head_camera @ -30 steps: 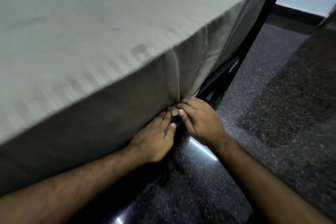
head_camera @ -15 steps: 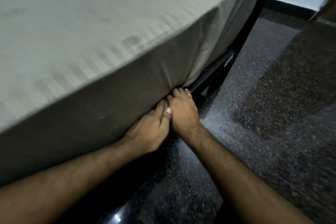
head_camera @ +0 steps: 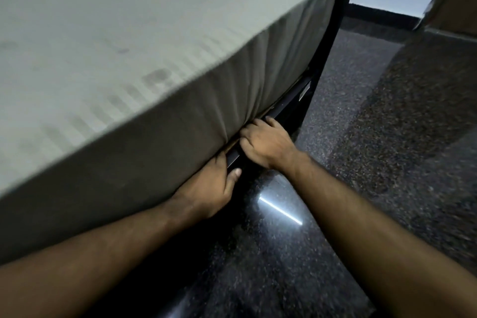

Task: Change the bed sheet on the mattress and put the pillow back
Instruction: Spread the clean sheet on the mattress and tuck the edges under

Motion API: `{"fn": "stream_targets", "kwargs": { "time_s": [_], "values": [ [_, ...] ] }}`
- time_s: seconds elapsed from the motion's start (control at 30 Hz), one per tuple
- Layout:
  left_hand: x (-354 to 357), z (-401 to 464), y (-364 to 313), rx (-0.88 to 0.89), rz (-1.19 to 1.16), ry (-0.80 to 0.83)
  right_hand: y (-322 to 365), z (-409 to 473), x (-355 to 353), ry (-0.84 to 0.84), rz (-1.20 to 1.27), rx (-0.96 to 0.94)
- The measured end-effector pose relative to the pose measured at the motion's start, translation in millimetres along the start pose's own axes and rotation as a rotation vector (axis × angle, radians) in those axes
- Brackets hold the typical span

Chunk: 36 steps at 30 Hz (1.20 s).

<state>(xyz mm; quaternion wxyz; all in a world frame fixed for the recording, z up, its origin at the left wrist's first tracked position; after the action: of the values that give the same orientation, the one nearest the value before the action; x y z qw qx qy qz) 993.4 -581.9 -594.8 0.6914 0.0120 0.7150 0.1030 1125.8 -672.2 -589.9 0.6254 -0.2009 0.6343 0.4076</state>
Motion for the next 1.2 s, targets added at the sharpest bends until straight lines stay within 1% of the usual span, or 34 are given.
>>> {"fn": "stream_targets", "kwargs": {
  "time_s": [0.07, 0.1, 0.13, 0.17, 0.2, 0.23, 0.3, 0.37, 0.4, 0.43, 0.47, 0.53, 0.57, 0.63, 0.7, 0.73, 0.8, 0.9, 0.97, 1.03, 1.1, 1.13, 1.2],
  "values": [
    [-4, -18, -4, 0.149, 0.010, 0.021, -5, 22, 5, 0.129, -0.010, 0.064],
    [-7, -21, -7, 0.200, -0.006, 0.033, -8, 30, 8, 0.184, -0.018, 0.098],
    [-12, -18, -11, 0.215, -0.058, 0.036, -10, 35, 10, 0.199, -0.034, 0.116],
    [-17, -11, -16, 0.204, -0.111, 0.029, -10, 35, 9, 0.176, -0.057, 0.115],
    [-21, -2, -20, 0.157, -0.168, 0.013, -8, 31, 9, 0.135, -0.085, 0.087],
    [-25, 11, -21, 0.089, -0.211, 0.008, -5, 27, 7, 0.113, -0.113, 0.065],
    [-33, 35, -21, -0.074, -0.285, 0.022, 3, 24, 4, 0.145, -0.107, 0.077],
    [-35, 50, -24, -0.166, -0.280, 0.088, 2, 23, 0, 0.158, 0.083, 0.121],
    [-33, 54, -30, -0.182, -0.321, 0.119, -3, 19, -4, 0.165, 0.182, 0.118],
    [-33, 56, -37, -0.141, -0.259, 0.144, -9, 11, -9, 0.158, 0.294, 0.116],
    [-33, 59, -41, -0.111, -0.208, 0.144, -16, 1, -15, 0.135, 0.379, 0.119],
    [-38, 66, -46, -0.105, -0.126, 0.142, -31, -22, -33, 0.047, 0.482, 0.121],
    [-45, 71, -51, -0.069, -0.054, 0.136, -40, -32, -38, 0.009, 0.504, 0.146],
    [-71, 83, -53, -0.118, -0.004, 0.094, -54, -41, -46, -0.076, 0.472, 0.232],
    [-96, 90, -59, -0.141, -0.029, 0.028, -65, -33, -58, -0.155, 0.435, 0.311],
    [-109, 91, -64, -0.135, -0.093, -0.029, -71, -28, -65, -0.196, 0.441, 0.352],
    [-116, 87, -76, -0.065, -0.166, -0.093, -78, -16, -80, -0.240, 0.438, 0.396],
    [-114, 100, -72, 0.078, -0.207, -0.159, -76, 6, -104, -0.250, 0.415, 0.463],
    [-126, 118, -63, 0.108, -0.211, -0.207, -78, 15, -117, -0.268, 0.393, 0.507],
    [-144, 137, -54, 0.146, -0.212, -0.200, -81, 19, -126, -0.254, 0.382, 0.559],
    [-168, 156, -56, 0.257, -0.142, -0.178, -85, 17, -127, -0.231, 0.420, 0.608],
    [-179, 165, -60, 0.320, -0.073, -0.200, -89, 14, -122, -0.223, 0.441, 0.629],
    [-209, 189, -65, 0.429, 0.112, -0.307, -107, 13, -113, -0.290, 0.520, 0.657]
  ]
}}
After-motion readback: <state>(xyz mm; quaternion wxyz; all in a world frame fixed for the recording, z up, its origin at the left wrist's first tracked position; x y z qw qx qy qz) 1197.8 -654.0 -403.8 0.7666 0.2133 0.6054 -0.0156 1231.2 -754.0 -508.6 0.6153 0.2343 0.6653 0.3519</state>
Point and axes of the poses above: each hand's wrist, its own z-axis towards the middle knuckle, its own x-axis out of the palm, y = z × x, the point moved 5 cm from there along z, towards the middle knuckle, and after that the axes turned 15 degrees about z, right-handed, at the moved point
